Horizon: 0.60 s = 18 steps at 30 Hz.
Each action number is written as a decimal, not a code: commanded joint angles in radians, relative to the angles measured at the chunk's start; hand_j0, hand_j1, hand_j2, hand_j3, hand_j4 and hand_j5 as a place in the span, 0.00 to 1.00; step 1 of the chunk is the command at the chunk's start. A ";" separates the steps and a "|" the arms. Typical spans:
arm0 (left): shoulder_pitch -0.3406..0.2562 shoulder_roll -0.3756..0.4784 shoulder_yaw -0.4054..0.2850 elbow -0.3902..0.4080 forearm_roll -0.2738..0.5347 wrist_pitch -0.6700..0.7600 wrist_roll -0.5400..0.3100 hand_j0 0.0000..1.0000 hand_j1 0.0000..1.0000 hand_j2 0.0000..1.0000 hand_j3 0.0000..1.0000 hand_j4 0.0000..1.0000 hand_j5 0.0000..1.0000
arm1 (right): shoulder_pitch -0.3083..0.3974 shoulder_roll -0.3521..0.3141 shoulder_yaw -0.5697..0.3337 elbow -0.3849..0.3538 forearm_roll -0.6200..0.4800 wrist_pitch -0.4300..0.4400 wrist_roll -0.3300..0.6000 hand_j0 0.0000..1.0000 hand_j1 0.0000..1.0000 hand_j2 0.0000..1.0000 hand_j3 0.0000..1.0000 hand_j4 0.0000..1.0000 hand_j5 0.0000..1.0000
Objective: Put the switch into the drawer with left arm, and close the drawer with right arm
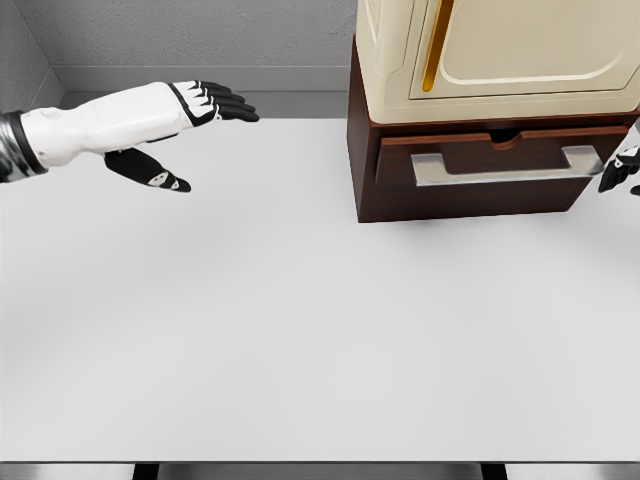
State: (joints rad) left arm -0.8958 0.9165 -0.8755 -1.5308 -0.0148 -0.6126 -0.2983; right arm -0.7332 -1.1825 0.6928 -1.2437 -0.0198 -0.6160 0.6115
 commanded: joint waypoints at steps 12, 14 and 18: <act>0.000 0.002 0.001 0.000 0.007 0.002 0.001 1.00 1.00 1.00 1.00 1.00 1.00 | -0.015 0.024 -0.003 0.021 0.001 0.005 -0.001 0.54 0.54 0.54 0.54 0.54 0.54; 0.000 0.002 0.001 0.000 0.007 0.002 0.001 1.00 1.00 1.00 1.00 1.00 1.00 | -0.015 0.024 -0.003 0.021 0.001 0.005 -0.001 0.54 0.54 0.54 0.54 0.54 0.54; 0.000 0.002 0.001 0.000 0.007 0.002 0.001 1.00 1.00 1.00 1.00 1.00 1.00 | -0.015 0.024 -0.003 0.023 0.001 0.005 -0.001 0.54 0.54 0.54 0.54 0.54 0.54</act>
State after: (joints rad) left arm -0.8958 0.9181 -0.8752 -1.5309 -0.0148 -0.6125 -0.2983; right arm -0.7486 -1.1579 0.6864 -1.2215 -0.0262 -0.6042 0.6097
